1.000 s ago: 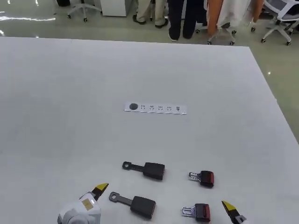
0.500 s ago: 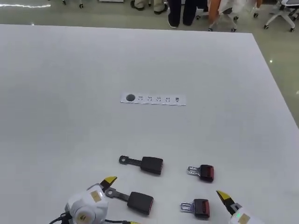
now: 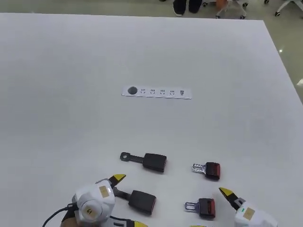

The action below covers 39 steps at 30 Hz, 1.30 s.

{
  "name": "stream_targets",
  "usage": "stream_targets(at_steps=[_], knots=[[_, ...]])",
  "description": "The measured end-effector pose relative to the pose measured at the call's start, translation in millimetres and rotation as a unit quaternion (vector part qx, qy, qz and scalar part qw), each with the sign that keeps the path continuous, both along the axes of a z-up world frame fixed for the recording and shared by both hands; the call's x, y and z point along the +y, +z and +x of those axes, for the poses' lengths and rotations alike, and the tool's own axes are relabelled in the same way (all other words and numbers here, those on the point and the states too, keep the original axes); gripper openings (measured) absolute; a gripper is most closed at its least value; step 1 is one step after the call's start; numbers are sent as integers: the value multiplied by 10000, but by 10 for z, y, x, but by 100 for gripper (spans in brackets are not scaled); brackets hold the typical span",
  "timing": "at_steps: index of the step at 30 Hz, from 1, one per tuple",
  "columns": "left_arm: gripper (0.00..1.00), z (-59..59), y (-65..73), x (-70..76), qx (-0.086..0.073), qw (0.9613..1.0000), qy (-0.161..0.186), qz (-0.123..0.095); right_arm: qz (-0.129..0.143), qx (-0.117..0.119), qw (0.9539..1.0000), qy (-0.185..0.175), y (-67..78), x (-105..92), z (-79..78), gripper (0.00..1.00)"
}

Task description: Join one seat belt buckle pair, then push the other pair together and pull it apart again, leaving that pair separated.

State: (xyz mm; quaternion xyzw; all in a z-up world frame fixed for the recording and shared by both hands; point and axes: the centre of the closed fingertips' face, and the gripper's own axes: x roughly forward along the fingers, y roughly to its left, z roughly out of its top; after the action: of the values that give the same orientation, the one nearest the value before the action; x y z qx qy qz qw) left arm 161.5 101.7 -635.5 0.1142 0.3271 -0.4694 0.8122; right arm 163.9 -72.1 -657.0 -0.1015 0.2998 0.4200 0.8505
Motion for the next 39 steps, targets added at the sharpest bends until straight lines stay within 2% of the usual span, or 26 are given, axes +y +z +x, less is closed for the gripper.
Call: stream_targets(at_steps=[6,11,15,16,19,21,24,26,29,30,33,36,39], knots=[[91,-1,-61,-99,69,9986,-501,166,-125,81,9993,341,-114,-34,36,84],[87,-5,-131,-182,157,9942,-1018,307,-145,184,9979,605,-174,-52,61,85],[85,-19,-244,-172,229,9873,-1469,555,-184,292,9958,851,-222,-59,52,83],[85,-7,-296,-158,238,9863,-1524,583,-215,313,9951,913,-235,-62,46,82],[84,-4,-301,-177,261,9844,-1635,588,-244,390,9932,1071,-260,-54,24,80],[82,-8,-343,-167,285,9818,-1767,635,-239,352,9930,1098,-266,-45,46,80],[80,-57,-433,-124,350,9756,-2020,789,-214,372,9917,1211,-274,5,61,79],[77,-72,-447,-104,345,9717,-2164,879,-255,371,9900,1335,-298,2,42,77],[76,-65,-505,-78,328,9684,-2277,963,-272,404,9884,1437,-299,-9,14,75],[75,-44,-469,-101,225,9672,-2354,927,-270,406,9881,1458,-302,-7,13,74],[71,-17,-458,-93,186,9660,-2388,970,-387,368,9845,1669,-315,-33,-17,70],[67,-20,-509,-60,37,9602,-2574,1087,-439,382,9813,1832,-313,-38,-46,65],[62,-20,-506,-46,9,9600,-2582,1085,-533,356,9776,2004,-315,-58,-70,63]])
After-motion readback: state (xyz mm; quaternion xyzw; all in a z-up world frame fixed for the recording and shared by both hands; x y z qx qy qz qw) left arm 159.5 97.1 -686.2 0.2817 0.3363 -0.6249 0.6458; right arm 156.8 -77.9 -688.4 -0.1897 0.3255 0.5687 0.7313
